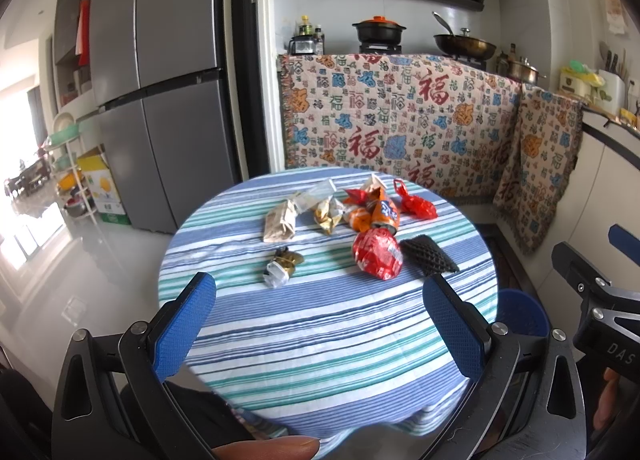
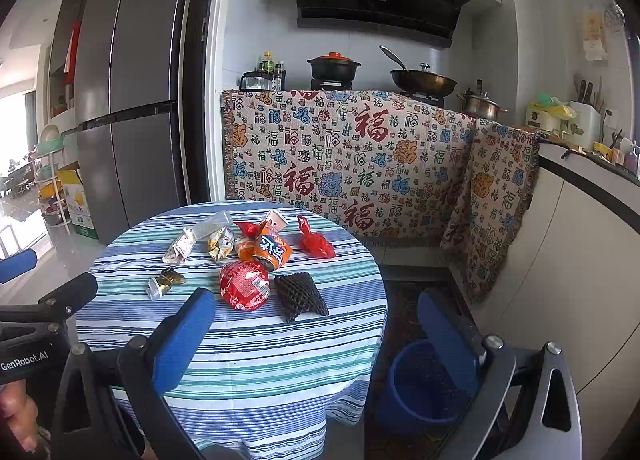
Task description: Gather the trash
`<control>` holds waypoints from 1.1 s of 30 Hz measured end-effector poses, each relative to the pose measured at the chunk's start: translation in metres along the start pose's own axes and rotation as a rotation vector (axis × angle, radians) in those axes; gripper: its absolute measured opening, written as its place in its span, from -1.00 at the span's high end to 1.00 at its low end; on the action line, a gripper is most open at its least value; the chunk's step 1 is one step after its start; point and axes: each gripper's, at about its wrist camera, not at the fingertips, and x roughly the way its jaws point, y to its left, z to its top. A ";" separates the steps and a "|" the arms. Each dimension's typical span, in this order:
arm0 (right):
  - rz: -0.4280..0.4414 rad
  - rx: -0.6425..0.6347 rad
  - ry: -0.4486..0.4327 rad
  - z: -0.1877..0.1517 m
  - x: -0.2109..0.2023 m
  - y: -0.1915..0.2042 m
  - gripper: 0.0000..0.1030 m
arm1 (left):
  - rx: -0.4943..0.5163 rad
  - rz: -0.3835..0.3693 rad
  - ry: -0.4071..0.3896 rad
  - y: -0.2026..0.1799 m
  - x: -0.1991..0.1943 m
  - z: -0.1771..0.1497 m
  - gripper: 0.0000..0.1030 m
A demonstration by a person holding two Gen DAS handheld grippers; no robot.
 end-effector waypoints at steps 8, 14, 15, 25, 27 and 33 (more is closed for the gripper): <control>0.000 -0.001 0.002 0.000 0.000 0.000 -1.00 | 0.000 0.000 0.001 0.001 0.000 0.000 -1.00; -0.003 -0.001 0.003 -0.002 0.001 -0.003 -1.00 | 0.001 0.000 0.001 -0.001 -0.001 -0.001 -1.00; -0.002 -0.001 0.004 -0.003 0.001 -0.003 -1.00 | 0.000 0.000 0.001 0.000 0.000 -0.001 -1.00; -0.002 -0.003 0.007 -0.004 0.002 -0.001 -1.00 | 0.000 -0.003 0.003 -0.001 -0.001 -0.002 -1.00; -0.003 -0.004 0.007 -0.004 0.002 -0.002 -1.00 | 0.000 -0.002 0.003 -0.001 -0.001 -0.002 -1.00; -0.002 -0.003 0.008 -0.003 0.002 -0.001 -1.00 | 0.000 -0.002 0.003 -0.001 -0.001 -0.002 -1.00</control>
